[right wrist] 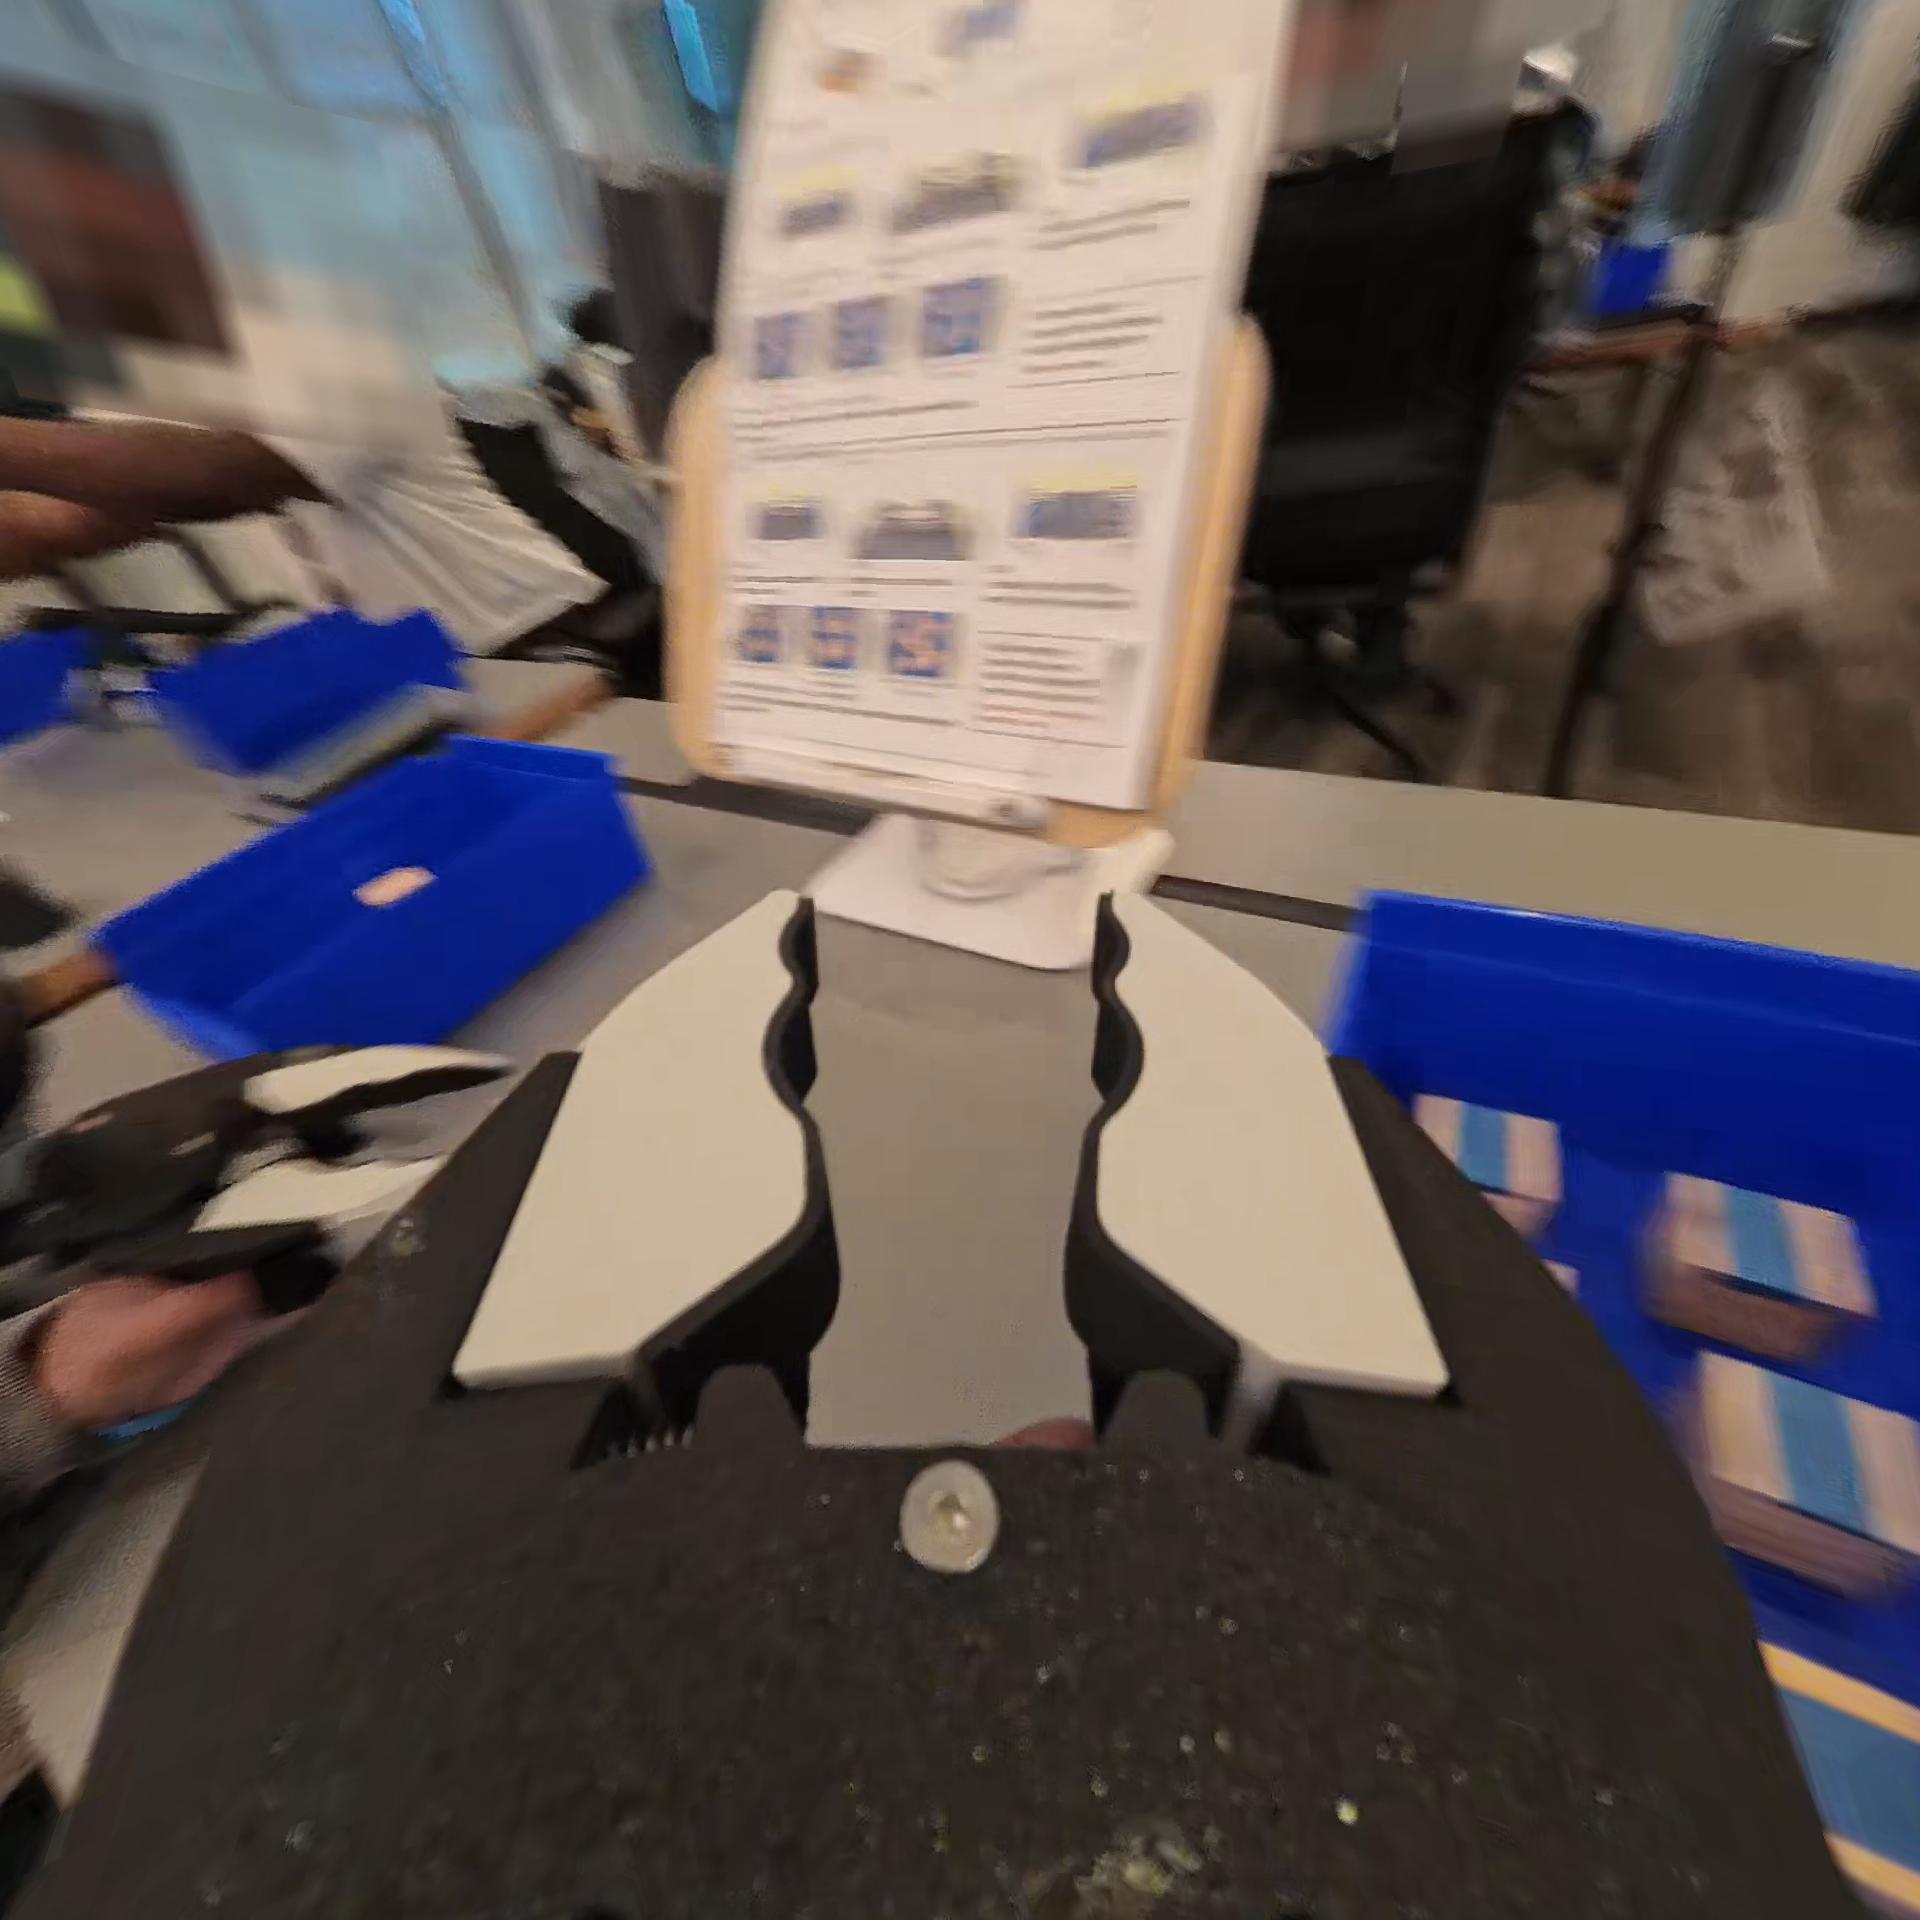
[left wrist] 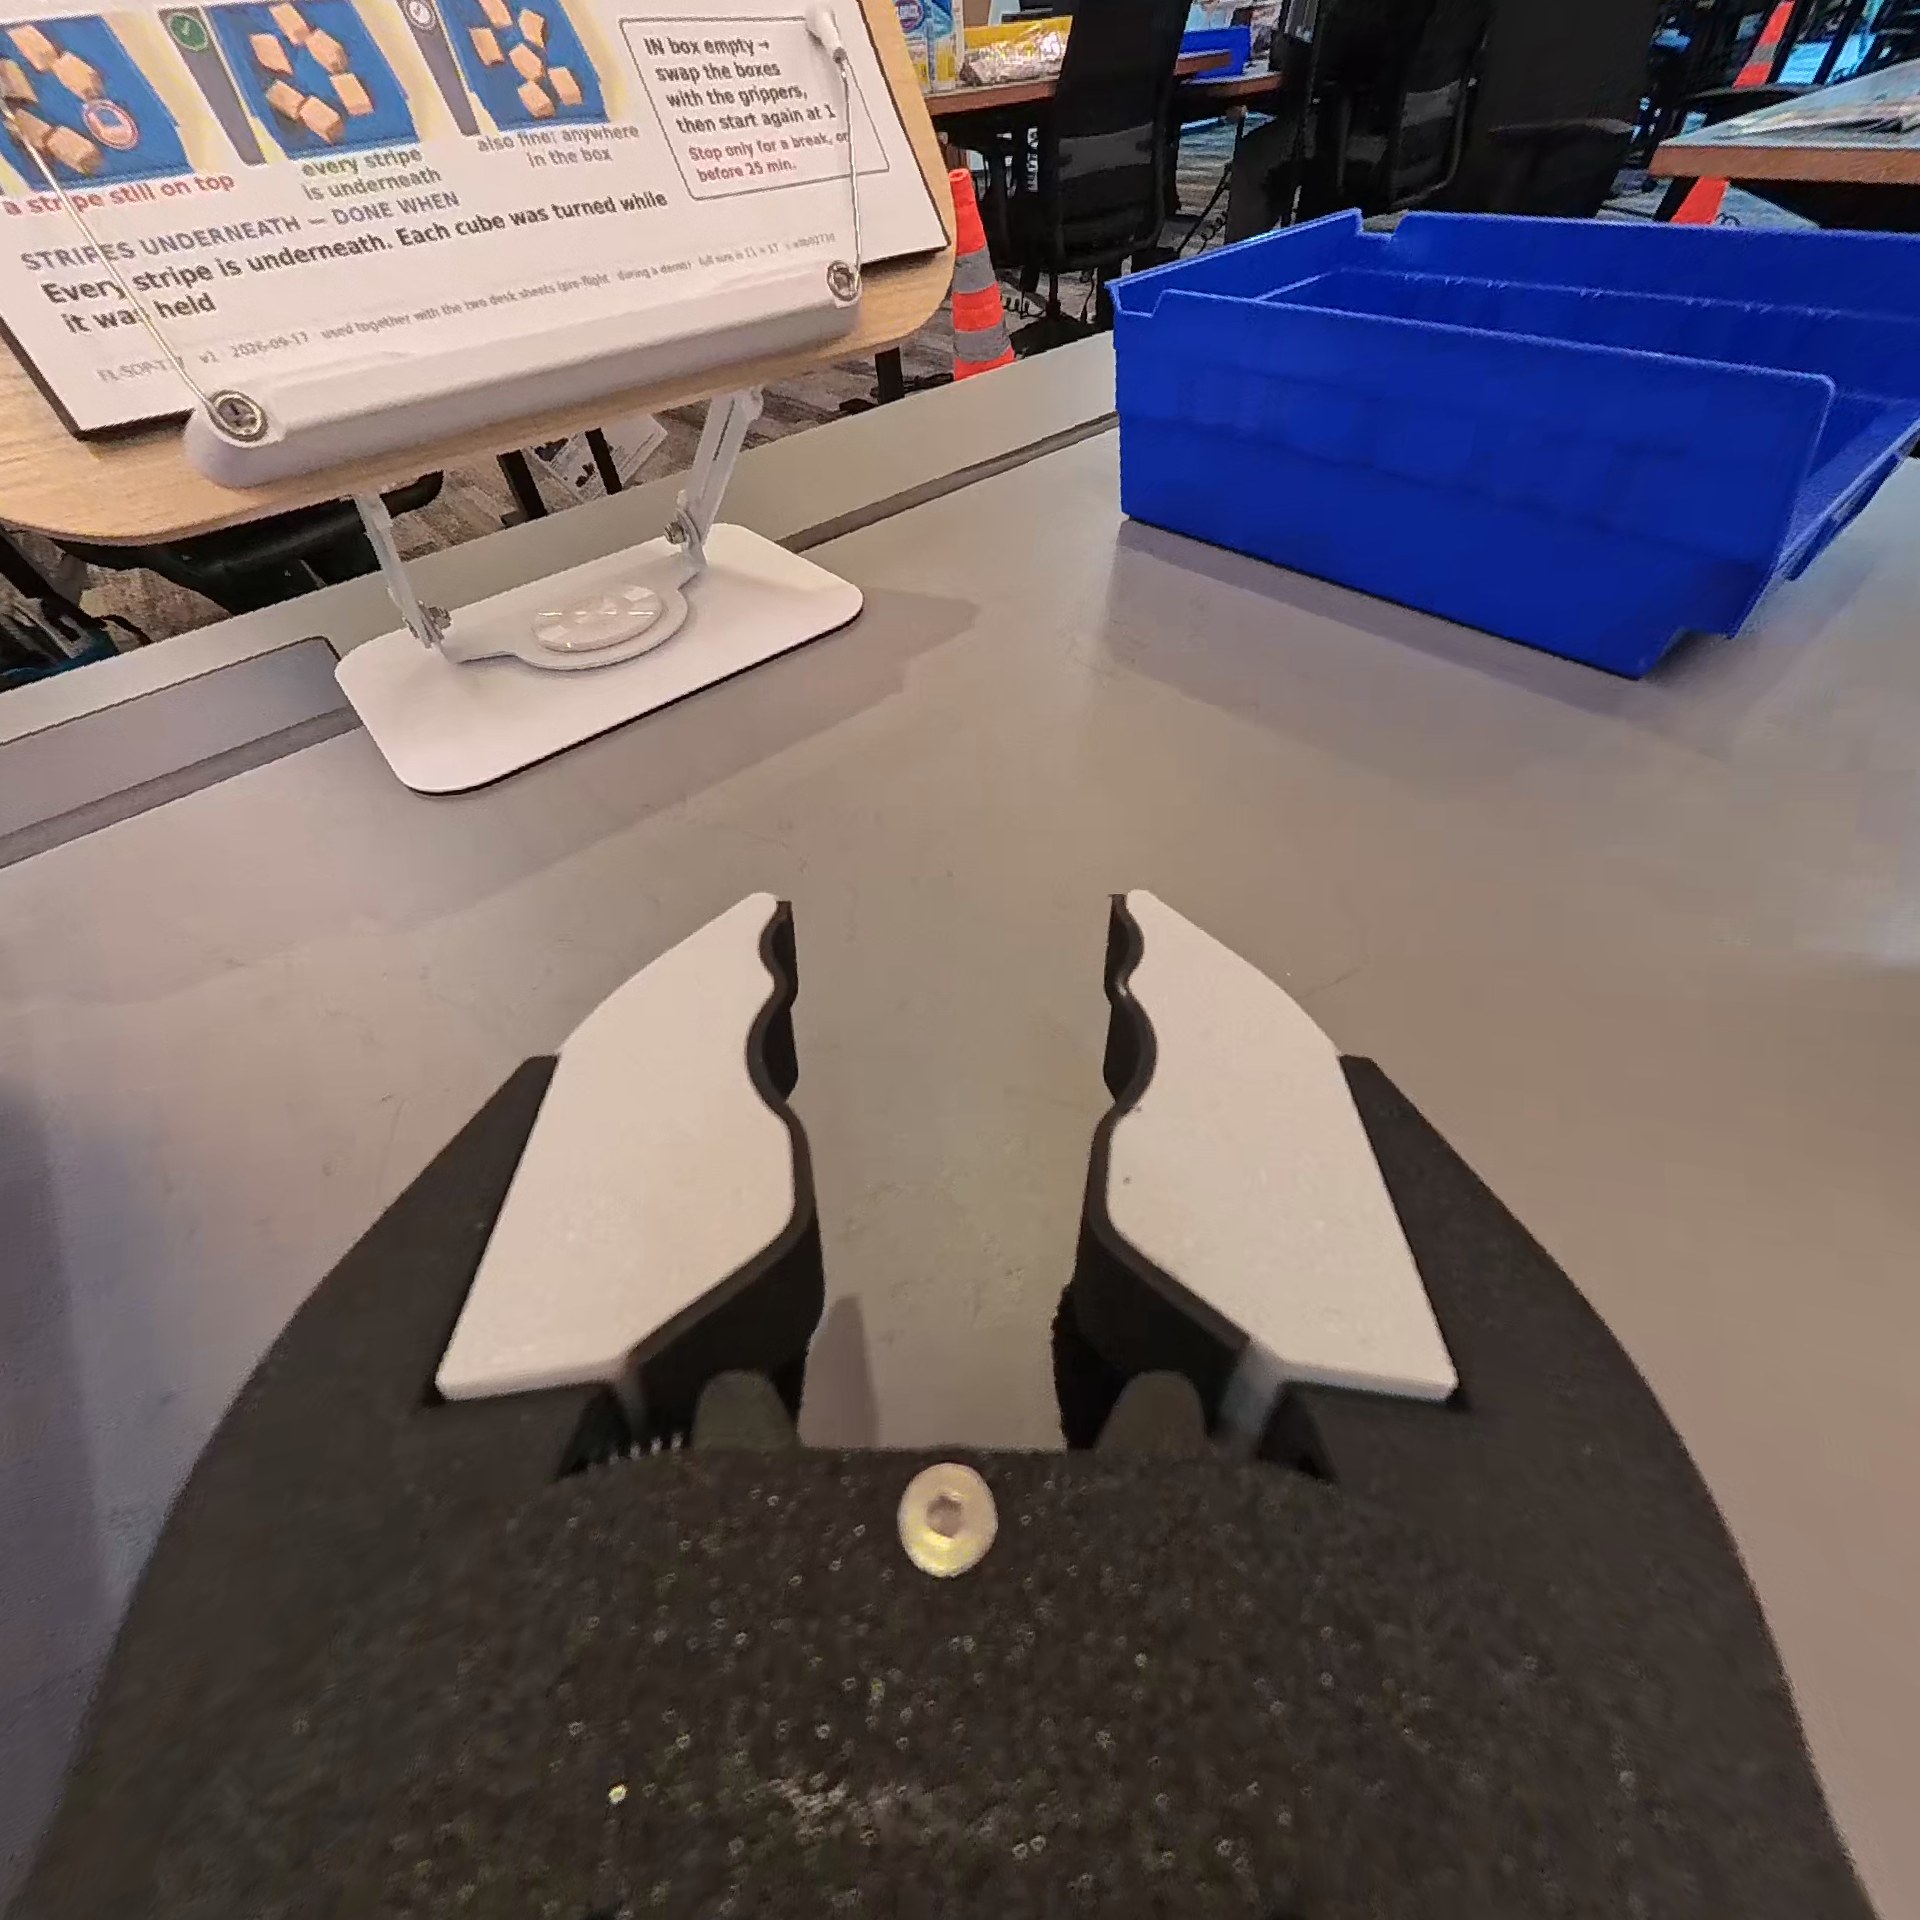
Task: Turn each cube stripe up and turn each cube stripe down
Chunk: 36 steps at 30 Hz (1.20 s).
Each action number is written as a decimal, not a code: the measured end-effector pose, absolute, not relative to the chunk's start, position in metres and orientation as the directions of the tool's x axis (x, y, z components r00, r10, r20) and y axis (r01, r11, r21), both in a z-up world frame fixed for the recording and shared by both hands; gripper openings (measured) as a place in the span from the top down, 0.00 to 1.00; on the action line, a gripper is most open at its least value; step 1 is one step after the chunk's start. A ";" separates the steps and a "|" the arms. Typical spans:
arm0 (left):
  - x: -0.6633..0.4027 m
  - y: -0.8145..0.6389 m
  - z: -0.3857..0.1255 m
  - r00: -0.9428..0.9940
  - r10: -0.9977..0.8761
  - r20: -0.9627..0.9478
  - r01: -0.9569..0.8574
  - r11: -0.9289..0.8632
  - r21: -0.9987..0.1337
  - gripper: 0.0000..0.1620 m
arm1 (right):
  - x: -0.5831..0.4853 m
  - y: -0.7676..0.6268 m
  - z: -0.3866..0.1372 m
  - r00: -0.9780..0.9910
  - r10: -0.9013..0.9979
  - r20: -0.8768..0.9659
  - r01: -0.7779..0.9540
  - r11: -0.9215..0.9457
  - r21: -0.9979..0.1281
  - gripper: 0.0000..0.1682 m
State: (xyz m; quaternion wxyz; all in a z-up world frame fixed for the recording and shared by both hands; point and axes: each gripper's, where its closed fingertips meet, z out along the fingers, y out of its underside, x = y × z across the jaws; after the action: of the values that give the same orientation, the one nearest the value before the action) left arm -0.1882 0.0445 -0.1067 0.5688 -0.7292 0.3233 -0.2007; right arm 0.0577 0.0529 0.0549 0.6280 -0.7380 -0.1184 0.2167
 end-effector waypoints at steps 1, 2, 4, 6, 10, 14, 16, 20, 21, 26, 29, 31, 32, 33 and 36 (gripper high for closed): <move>-0.188 0.045 -0.107 0.710 -0.700 -0.077 -0.247 -0.145 -0.958 0.65 | 0.031 0.040 0.041 0.842 0.508 -0.182 -0.116 -0.160 -0.980 0.69; -0.188 0.045 -0.108 0.711 -0.699 -0.078 -0.250 -0.148 -0.957 0.65 | 0.007 0.030 0.020 0.810 0.553 -0.192 -0.125 -0.157 -0.980 0.69; -0.188 0.046 -0.110 0.712 -0.698 -0.078 -0.253 -0.152 -0.955 0.65 | -0.036 0.018 -0.033 0.759 0.610 -0.226 -0.133 -0.194 -0.972 0.70; -0.188 0.046 -0.110 0.713 -0.698 -0.072 -0.252 -0.159 -0.955 0.65 | -0.066 0.013 -0.077 0.737 0.643 -0.206 -0.061 -0.240 -0.969 0.67; -0.189 0.045 -0.113 0.709 -0.704 -0.050 -0.252 -0.186 -0.950 0.65 | -0.082 0.009 -0.084 0.732 0.673 -0.103 -0.023 -0.126 -0.992 0.71; -0.184 0.028 -0.111 0.646 -0.763 0.028 -0.262 -0.255 -0.931 0.67 | -0.087 0.002 -0.088 0.724 0.687 -0.062 0.005 -0.095 -0.995 0.71; -0.185 0.013 -0.098 0.601 -0.793 0.093 -0.261 -0.306 -0.916 0.64 | -0.087 0.001 -0.088 0.730 0.682 -0.038 0.020 -0.077 -0.997 0.72; -0.236 0.005 -0.054 0.656 -0.745 0.121 -0.244 -0.361 -0.900 0.65 | -0.086 0.001 -0.089 0.720 0.691 -0.059 0.005 -0.090 -0.996 0.72; -0.260 0.011 -0.045 0.693 -0.717 0.084 -0.268 -0.363 -0.892 0.65 | -0.086 0.002 -0.089 0.717 0.693 -0.067 -0.003 -0.094 -0.996 0.72; -0.387 0.073 -0.038 0.749 -0.639 -0.177 -0.537 -0.428 -0.727 0.65 | -0.087 0.000 -0.088 0.693 0.713 -0.108 -0.036 -0.115 -0.993 0.73; -0.451 0.113 -0.058 0.619 -0.689 -0.377 -0.771 -0.444 -0.456 0.65 | -0.088 -0.001 -0.088 0.681 0.724 -0.110 -0.038 -0.116 -0.993 0.73; -0.483 0.131 -0.075 0.506 -0.742 -0.439 -0.862 -0.439 -0.253 0.66 | -0.089 -0.001 -0.088 0.679 0.726 -0.108 -0.035 -0.115 -0.993 0.73; -0.501 0.137 -0.085 0.456 -0.770 -0.446 -0.885 -0.447 -0.134 0.66 | -0.089 -0.001 -0.088 0.678 0.727 -0.107 -0.034 -0.114 -0.993 0.73; -0.516 0.143 -0.093 0.405 -0.796 -0.450 -0.896 -0.443 -0.025 0.63 | -0.089 -0.001 -0.088 0.677 0.728 -0.107 -0.033 -0.115 -0.993 0.73; -0.536 0.159 -0.109 0.225 -0.872 -0.434 -0.923 -0.334 0.192 0.63 | -0.089 -0.001 -0.088 0.675 0.730 -0.111 -0.036 -0.117 -0.992 0.73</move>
State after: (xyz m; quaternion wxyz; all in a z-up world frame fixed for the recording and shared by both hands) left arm -0.5358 0.1589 -0.1088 0.0530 -0.7810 0.5747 0.2387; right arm -0.0894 -0.0009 -0.0879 0.6134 -0.6791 -0.2553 0.3121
